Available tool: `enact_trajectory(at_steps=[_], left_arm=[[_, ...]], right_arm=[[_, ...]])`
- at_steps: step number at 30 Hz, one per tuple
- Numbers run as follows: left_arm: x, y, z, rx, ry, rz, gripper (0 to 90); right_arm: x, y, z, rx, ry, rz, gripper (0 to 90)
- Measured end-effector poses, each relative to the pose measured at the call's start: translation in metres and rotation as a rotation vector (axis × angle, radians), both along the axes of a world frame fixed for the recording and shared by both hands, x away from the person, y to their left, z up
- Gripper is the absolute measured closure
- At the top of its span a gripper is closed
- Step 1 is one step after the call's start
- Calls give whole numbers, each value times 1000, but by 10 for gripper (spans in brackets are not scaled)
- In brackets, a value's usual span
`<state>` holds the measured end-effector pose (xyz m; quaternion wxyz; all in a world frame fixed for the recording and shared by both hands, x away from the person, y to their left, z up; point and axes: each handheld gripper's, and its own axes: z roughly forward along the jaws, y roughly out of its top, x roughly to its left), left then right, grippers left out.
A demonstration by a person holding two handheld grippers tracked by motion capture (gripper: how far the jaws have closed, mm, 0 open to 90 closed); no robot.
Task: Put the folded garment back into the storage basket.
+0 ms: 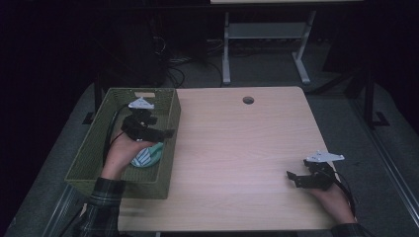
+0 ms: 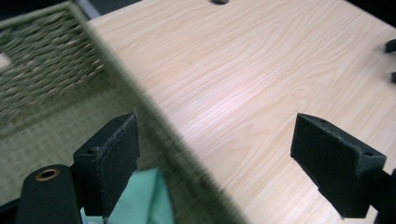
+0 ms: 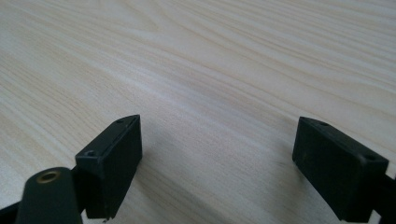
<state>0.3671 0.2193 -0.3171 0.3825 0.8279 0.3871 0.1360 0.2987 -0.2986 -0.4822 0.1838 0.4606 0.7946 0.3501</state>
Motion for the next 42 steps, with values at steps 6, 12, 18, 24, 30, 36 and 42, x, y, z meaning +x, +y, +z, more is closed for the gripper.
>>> enact_trajectory(at_steps=[6, 12, 18, 24, 30, 36, 42], left_arm=[[-2, -25, 1, -22, -16, -36, 147], [-5, -51, -1, -28, -19, -73, 148], [-8, -76, -10, -26, -22, -109, 148], [-10, -93, -23, -19, -23, -137, 148], [-14, -110, -37, -9, -22, -169, 147], [-18, -123, -54, 2, -28, -181, 147], [-19, -132, -77, 28, -14, -198, 148]], right_arm=[[0, 0, 0, 1, 0, 0, 154], [0, 0, 0, 0, 0, 0, 154], [0, 0, 0, 0, 0, 0, 154], [0, 0, 0, 1, 0, 0, 154], [0, 0, 0, 1, 0, 0, 154], [0, 0, 0, 0, 0, 0, 154], [0, 0, 0, 1, 1, 0, 154]])
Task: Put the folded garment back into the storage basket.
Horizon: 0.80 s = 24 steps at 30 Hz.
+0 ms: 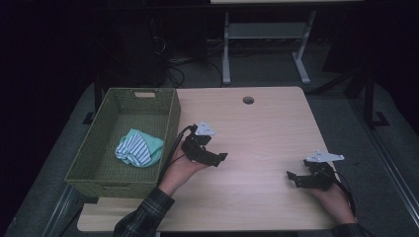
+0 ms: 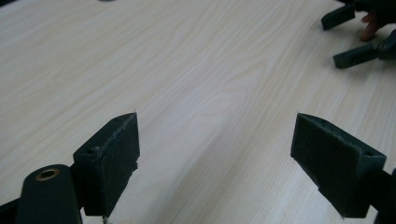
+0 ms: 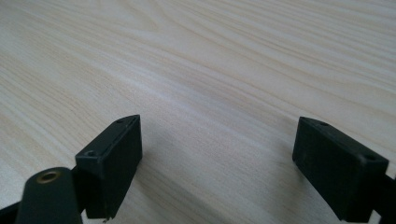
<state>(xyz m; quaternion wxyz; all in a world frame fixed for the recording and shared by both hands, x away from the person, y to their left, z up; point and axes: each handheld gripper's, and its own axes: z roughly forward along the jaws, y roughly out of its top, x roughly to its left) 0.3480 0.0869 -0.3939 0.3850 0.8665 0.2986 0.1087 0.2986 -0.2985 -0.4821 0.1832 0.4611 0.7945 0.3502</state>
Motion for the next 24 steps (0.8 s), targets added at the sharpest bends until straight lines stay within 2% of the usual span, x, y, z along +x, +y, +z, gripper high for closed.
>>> enact_trajectory(at_steps=[5, 11, 19, 24], left_arm=[[0, -6, -18, 21, 0, 4, 147], [0, -12, -38, 48, 23, 5, 147], [-1, -20, -58, 111, 50, -13, 147], [0, -20, -65, 136, 63, -14, 147]], right_arm=[[0, 0, 0, -1, 0, 2, 154], [0, 0, 0, -1, -1, 3, 154], [0, 0, 0, -1, -2, 4, 154], [0, 0, 0, -1, -1, 4, 154]])
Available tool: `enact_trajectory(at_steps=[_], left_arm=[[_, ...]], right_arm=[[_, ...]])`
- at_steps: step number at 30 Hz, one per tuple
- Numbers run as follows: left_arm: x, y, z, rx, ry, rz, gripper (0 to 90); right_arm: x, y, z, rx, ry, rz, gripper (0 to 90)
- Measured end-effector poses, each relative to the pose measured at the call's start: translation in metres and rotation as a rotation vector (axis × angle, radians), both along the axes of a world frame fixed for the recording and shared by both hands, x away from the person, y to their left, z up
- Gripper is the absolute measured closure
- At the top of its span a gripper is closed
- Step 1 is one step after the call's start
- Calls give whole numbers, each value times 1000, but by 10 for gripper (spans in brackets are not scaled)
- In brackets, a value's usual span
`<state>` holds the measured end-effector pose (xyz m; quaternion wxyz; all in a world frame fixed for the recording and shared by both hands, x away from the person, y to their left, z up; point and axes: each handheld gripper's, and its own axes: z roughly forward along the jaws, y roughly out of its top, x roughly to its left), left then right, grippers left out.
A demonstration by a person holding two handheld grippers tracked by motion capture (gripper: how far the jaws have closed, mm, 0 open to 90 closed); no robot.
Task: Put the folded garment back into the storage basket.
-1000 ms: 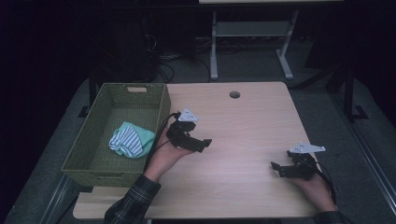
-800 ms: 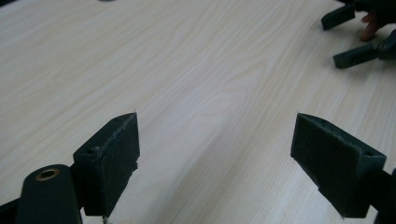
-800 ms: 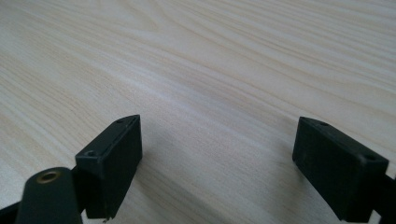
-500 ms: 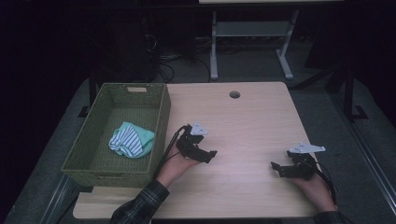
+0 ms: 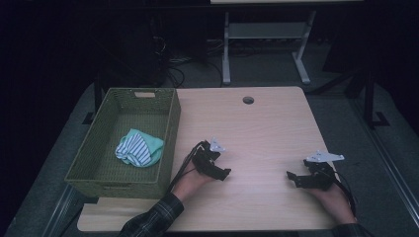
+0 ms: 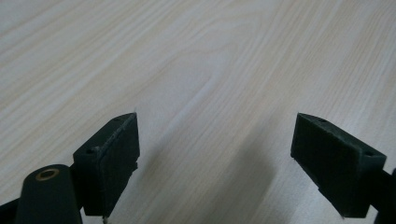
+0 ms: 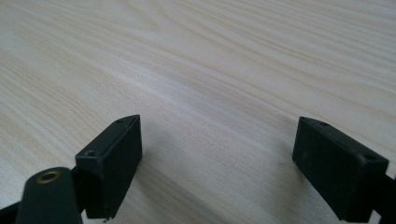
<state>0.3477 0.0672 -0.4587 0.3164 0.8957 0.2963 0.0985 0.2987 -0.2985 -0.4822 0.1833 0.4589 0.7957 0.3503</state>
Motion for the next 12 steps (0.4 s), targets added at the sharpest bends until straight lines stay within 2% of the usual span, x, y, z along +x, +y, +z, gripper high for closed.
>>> enact_trajectory(at_steps=[12], left_arm=[[-1, -1, -7, 26, 0, -2, 145]], right_arm=[[0, 0, 0, 1, 1, 0, 153]])
